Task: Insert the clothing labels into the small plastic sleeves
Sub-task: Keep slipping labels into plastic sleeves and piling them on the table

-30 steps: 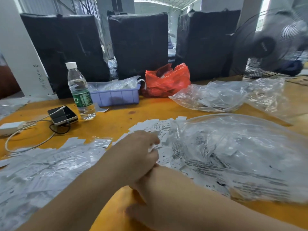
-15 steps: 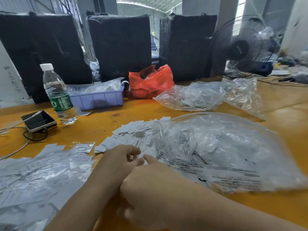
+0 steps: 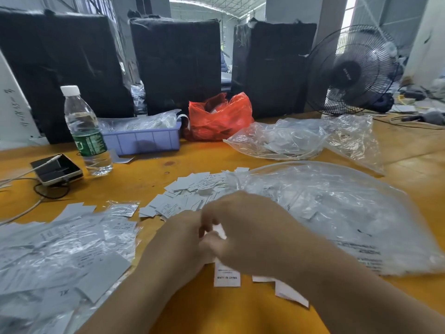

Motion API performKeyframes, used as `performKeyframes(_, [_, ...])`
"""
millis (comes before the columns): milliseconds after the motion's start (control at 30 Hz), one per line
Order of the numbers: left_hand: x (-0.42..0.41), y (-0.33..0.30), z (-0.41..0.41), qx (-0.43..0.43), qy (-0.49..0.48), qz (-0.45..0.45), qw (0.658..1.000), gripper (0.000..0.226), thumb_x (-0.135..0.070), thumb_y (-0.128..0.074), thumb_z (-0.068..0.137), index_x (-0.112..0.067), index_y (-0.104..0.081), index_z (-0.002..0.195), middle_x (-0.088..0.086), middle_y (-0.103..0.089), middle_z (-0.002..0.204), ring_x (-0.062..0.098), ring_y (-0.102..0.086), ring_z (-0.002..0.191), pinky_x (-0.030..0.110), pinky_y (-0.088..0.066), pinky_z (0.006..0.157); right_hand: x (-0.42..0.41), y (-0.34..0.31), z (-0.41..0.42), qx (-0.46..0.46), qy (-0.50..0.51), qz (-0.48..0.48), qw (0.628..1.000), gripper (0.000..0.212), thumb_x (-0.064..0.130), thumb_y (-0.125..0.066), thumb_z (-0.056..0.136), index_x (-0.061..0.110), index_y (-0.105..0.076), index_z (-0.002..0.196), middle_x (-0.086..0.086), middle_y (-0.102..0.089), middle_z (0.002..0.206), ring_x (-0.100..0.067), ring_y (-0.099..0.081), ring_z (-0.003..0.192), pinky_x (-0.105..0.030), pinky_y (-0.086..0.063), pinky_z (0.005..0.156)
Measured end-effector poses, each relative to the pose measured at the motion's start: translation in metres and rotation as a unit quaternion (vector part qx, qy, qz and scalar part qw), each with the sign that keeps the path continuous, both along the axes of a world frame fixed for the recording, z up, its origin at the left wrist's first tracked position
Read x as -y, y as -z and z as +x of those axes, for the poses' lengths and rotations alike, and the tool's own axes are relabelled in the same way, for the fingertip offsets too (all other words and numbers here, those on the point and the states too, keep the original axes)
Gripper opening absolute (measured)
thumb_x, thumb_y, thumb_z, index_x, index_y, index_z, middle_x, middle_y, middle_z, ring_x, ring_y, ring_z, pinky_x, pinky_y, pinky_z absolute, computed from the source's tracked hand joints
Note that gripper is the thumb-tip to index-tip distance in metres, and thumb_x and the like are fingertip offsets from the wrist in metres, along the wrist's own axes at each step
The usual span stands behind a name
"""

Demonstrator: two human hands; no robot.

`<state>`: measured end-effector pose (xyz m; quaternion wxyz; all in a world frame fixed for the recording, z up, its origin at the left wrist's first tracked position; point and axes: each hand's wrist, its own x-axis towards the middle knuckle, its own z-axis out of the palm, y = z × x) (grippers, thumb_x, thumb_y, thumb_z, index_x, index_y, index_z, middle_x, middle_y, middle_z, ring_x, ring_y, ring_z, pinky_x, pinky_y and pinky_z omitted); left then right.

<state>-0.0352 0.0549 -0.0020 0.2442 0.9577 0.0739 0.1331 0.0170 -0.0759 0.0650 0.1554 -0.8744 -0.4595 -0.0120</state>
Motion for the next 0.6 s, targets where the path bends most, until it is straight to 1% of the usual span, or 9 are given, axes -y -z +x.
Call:
performKeyframes(33, [0.001, 0.006, 0.003, 0.021, 0.006, -0.009, 1.000, 0.017, -0.046, -0.045, 0.081, -0.041, -0.059, 0.087, -0.019, -0.055, 0.087, 0.005, -0.051, 0.084, 0.023, -0.042, 0.067, 0.009, 0.005, -0.005, 0.008, -0.005, 0.008, 1.000, 0.020, 0.027, -0.053, 0.087, 0.021, -0.064, 0.103, 0.001, -0.062, 0.101, -0.020, -0.060, 0.091, -0.040, -0.053, 0.080])
performKeyframes(67, [0.005, 0.008, 0.005, 0.026, 0.012, 0.012, 1.000, 0.027, -0.054, -0.044, 0.084, -0.040, -0.059, 0.102, -0.021, -0.052, 0.102, 0.005, -0.047, 0.098, 0.025, -0.043, 0.079, 0.015, 0.005, 0.000, 0.012, 0.049, -0.024, 0.998, 0.021, 0.025, -0.053, 0.087, 0.022, -0.064, 0.104, 0.001, -0.062, 0.101, -0.020, -0.060, 0.090, -0.040, -0.053, 0.080])
performKeyframes(100, [0.009, 0.011, 0.007, 0.018, 0.020, 0.047, 0.999, 0.035, -0.059, -0.045, 0.085, -0.040, -0.056, 0.113, -0.022, -0.047, 0.113, 0.003, -0.041, 0.109, 0.024, -0.041, 0.089, 0.020, 0.000, 0.010, 0.022, 0.109, -0.019, 0.994, 0.021, 0.022, -0.052, 0.086, 0.022, -0.064, 0.104, 0.000, -0.062, 0.101, -0.021, -0.061, 0.089, -0.039, -0.053, 0.080])
performKeyframes(167, [0.017, 0.013, 0.010, 0.008, 0.029, 0.093, 0.995, 0.047, -0.067, -0.048, 0.085, -0.041, -0.049, 0.125, -0.023, -0.038, 0.128, 0.001, -0.031, 0.121, 0.022, -0.034, 0.099, 0.025, 0.002, 0.019, 0.022, 0.145, -0.002, 0.989, 0.022, 0.013, -0.050, 0.083, 0.020, -0.064, 0.098, -0.002, -0.063, 0.099, -0.024, -0.061, 0.088, -0.039, -0.054, 0.079])
performKeyframes(267, [0.018, 0.017, 0.012, 0.019, 0.031, 0.106, 0.994, 0.044, -0.063, -0.050, 0.088, -0.042, -0.047, 0.127, -0.023, -0.036, 0.135, 0.000, -0.029, 0.126, 0.018, -0.031, 0.097, 0.040, 0.000, 0.035, 0.016, 0.214, 0.007, 0.977, 0.024, 0.003, -0.047, 0.078, 0.015, -0.063, 0.091, -0.003, -0.063, 0.094, -0.024, -0.062, 0.083, -0.039, -0.056, 0.074])
performKeyframes(333, [0.015, 0.018, 0.013, 0.032, 0.038, 0.104, 0.993, 0.038, -0.054, -0.052, 0.092, -0.041, -0.049, 0.127, -0.024, -0.038, 0.136, -0.001, -0.031, 0.126, 0.016, -0.030, 0.094, 0.048, 0.004, 0.041, -0.008, 0.243, -0.037, 0.969, 0.025, -0.002, -0.046, 0.078, 0.013, -0.063, 0.090, -0.004, -0.062, 0.090, -0.023, -0.062, 0.077, -0.034, -0.056, 0.069])
performKeyframes(467, [0.011, 0.021, 0.016, 0.064, 0.051, 0.099, 0.992, 0.032, -0.041, -0.055, 0.095, -0.039, -0.052, 0.126, -0.025, -0.043, 0.133, 0.000, -0.036, 0.125, 0.016, -0.034, 0.096, 0.055, 0.009, 0.045, -0.004, 0.275, -0.097, 0.956, 0.019, -0.001, -0.049, 0.077, 0.015, -0.059, 0.081, 0.000, -0.057, 0.076, -0.019, -0.055, 0.066, -0.026, -0.045, 0.057])
performKeyframes(533, [0.012, 0.022, 0.017, 0.065, 0.049, 0.092, 0.992, 0.031, -0.041, -0.056, 0.095, -0.039, -0.054, 0.125, -0.026, -0.043, 0.130, -0.001, -0.037, 0.123, 0.015, -0.034, 0.093, 0.059, 0.011, 0.044, 0.005, 0.281, -0.134, 0.950, 0.015, 0.004, -0.051, 0.077, 0.016, -0.047, 0.071, 0.002, -0.049, 0.069, -0.017, -0.045, 0.058, -0.025, -0.034, 0.051])
performKeyframes(600, [0.013, 0.021, 0.018, 0.075, 0.037, 0.093, 0.992, 0.030, -0.045, -0.055, 0.094, -0.037, -0.055, 0.123, -0.024, -0.044, 0.126, -0.001, -0.037, 0.120, 0.015, -0.033, 0.089, 0.061, 0.016, 0.042, -0.016, 0.289, -0.171, 0.942, 0.018, 0.010, -0.053, 0.080, 0.017, -0.041, 0.068, 0.002, -0.044, 0.068, -0.016, -0.041, 0.058, -0.025, -0.030, 0.050])
